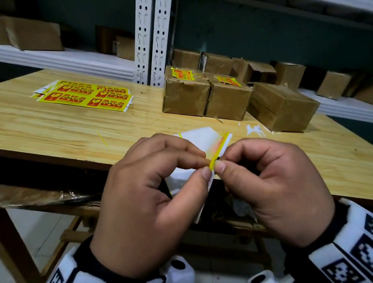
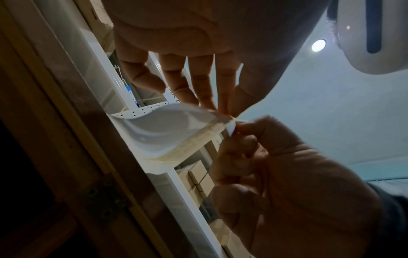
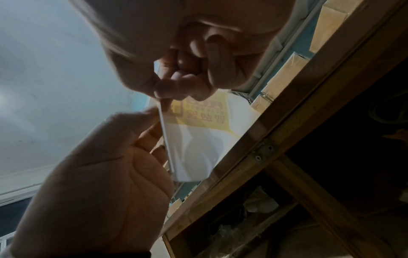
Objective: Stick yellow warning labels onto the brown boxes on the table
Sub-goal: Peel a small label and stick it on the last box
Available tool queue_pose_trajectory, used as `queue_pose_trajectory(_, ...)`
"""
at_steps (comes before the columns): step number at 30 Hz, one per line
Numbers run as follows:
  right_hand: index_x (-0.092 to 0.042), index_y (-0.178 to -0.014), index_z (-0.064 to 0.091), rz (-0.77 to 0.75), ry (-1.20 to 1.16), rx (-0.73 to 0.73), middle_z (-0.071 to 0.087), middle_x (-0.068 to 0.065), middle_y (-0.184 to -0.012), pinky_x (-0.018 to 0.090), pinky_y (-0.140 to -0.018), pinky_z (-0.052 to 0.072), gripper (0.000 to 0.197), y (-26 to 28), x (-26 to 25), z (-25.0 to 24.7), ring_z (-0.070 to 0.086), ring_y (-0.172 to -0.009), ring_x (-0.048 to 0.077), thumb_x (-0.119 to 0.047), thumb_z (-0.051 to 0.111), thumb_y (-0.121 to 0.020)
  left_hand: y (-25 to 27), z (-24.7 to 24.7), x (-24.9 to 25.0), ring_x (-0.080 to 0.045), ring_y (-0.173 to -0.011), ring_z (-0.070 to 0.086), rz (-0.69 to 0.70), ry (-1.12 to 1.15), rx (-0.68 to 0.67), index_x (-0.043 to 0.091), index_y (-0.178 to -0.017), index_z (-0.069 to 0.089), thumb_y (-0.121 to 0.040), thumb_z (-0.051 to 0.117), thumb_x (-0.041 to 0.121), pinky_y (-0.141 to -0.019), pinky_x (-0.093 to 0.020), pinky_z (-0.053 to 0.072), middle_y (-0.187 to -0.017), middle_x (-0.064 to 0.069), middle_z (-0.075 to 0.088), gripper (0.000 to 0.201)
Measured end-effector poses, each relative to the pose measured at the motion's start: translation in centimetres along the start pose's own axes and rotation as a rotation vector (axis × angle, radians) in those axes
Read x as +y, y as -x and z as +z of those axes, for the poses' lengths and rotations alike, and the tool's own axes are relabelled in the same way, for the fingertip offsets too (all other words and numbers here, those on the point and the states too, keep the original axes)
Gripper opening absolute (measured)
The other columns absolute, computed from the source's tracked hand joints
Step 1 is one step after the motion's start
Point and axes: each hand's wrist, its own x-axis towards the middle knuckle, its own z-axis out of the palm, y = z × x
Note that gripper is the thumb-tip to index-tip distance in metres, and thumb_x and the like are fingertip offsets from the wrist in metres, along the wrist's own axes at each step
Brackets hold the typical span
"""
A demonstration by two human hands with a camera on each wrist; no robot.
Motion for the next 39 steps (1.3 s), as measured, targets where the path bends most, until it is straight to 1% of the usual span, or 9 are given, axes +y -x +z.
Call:
queue_pose_trajectory(5, -0.015, -0.069, 0.07, -0.018, 0.027, -0.037, 0.065, -0.001, -0.059, 0.019, -0.053, 0.042, 0.017, 0.0, 0.0, -0.1, 0.053, -0.053, 0.006, -0.018, 0.071, -0.086, -0.2, -0.3, -0.1, -0.008, -0.091, 0.073, -0.037, 0.028, 0.008, 0.018, -0.082, 0.082, -0.082, 0.079, 0.019, -0.079, -0.02, 0.051, -0.089, 0.009, 0.076, 0.002)
queue_pose_trajectory(10, -0.018, -0.069, 0.071, -0.053, 0.101, -0.079, 0.069, 0.004, -0.063, 0.023, -0.054, 0.045, 0.022, 0.1, 0.0, -0.3, 0.058, -0.055, 0.013, -0.01, 0.073, -0.09, -0.2, -0.6, -0.3, -0.009, -0.09, 0.073, -0.004, -0.07, 0.009, 0.018, -0.082, 0.082, -0.081, 0.081, 0.023, -0.078, -0.03, 0.055, -0.09, 0.01, 0.077, 0.005)
queue_pose_trajectory(13, -0.02, -0.069, 0.071, -0.067, 0.144, -0.083, 0.068, 0.005, -0.064, 0.027, -0.055, 0.046, 0.02, 0.0, 0.0, -0.2, 0.059, -0.058, 0.019, -0.016, 0.072, -0.088, -0.3, -0.6, -0.3, -0.013, -0.09, 0.072, 0.052, -0.165, 0.0, 0.017, -0.083, 0.082, -0.082, 0.079, 0.023, -0.079, -0.034, 0.054, -0.09, 0.009, 0.077, 0.007)
queue_pose_trajectory(18, -0.022, -0.068, 0.071, -0.049, 0.146, -0.095, 0.065, -0.004, -0.059, 0.019, -0.052, 0.04, 0.018, 0.0, 0.3, 0.1, 0.053, -0.052, 0.004, -0.016, 0.071, -0.086, -0.3, -0.4, -0.5, -0.021, -0.087, 0.069, 0.142, -0.291, -0.038, 0.014, -0.083, 0.08, -0.085, 0.074, 0.022, -0.084, -0.033, 0.05, -0.089, 0.005, 0.076, 0.01)
queue_pose_trajectory(22, -0.016, -0.07, 0.072, -0.064, 0.177, -0.08, 0.066, -0.003, -0.061, 0.016, -0.053, 0.04, 0.015, 0.0, 0.4, 0.2, 0.055, -0.053, 0.005, -0.015, 0.072, -0.085, -0.3, -0.2, -0.6, -0.023, -0.088, 0.068, 0.151, -0.294, -0.053, 0.013, -0.082, 0.079, -0.086, 0.072, 0.017, -0.084, -0.036, 0.05, -0.09, 0.004, 0.076, 0.009)
queue_pose_trajectory(28, -0.012, -0.068, 0.068, -0.051, 0.154, -0.069, 0.061, 0.002, -0.059, 0.019, -0.054, 0.038, 0.015, -0.1, 0.4, 0.3, 0.048, -0.053, 0.004, -0.016, 0.071, -0.082, -0.2, -0.2, -0.5, -0.016, -0.088, 0.069, 0.054, -0.167, -0.048, 0.012, -0.079, 0.075, -0.085, 0.07, 0.014, -0.08, -0.034, 0.051, -0.088, 0.007, 0.074, 0.008)
queue_pose_trajectory(35, -0.01, -0.063, 0.063, -0.025, 0.127, -0.003, 0.052, -0.009, -0.052, 0.016, -0.05, 0.035, 0.018, -0.3, 0.8, 0.3, 0.043, -0.048, 0.002, -0.015, 0.071, -0.079, -0.5, -0.5, -0.7, -0.001, -0.076, 0.062, -0.087, -0.138, 0.059, 0.018, -0.08, 0.069, -0.088, 0.065, 0.02, -0.069, -0.012, 0.042, -0.083, 0.009, 0.07, 0.009)
queue_pose_trajectory(37, -0.008, -0.063, 0.063, 0.001, 0.101, 0.003, 0.051, -0.008, -0.05, 0.015, -0.049, 0.035, 0.018, -0.3, 0.9, 0.3, 0.042, -0.046, 0.002, -0.014, 0.071, -0.078, -0.5, -0.8, -1.0, -0.005, -0.065, 0.061, -0.149, -0.102, 0.112, 0.023, -0.079, 0.068, -0.087, 0.065, 0.022, -0.061, -0.017, 0.043, -0.075, 0.009, 0.069, 0.009)
queue_pose_trajectory(39, -0.007, -0.062, 0.063, 0.026, 0.088, 0.01, 0.052, -0.006, -0.05, 0.015, -0.048, 0.035, 0.018, -0.2, 1.1, 0.2, 0.042, -0.045, 0.002, -0.013, 0.071, -0.077, -0.6, -1.0, -1.4, -0.016, -0.058, 0.061, -0.227, -0.03, 0.167, 0.023, -0.078, 0.068, -0.087, 0.064, 0.028, -0.058, -0.033, 0.05, -0.071, 0.005, 0.069, 0.011)
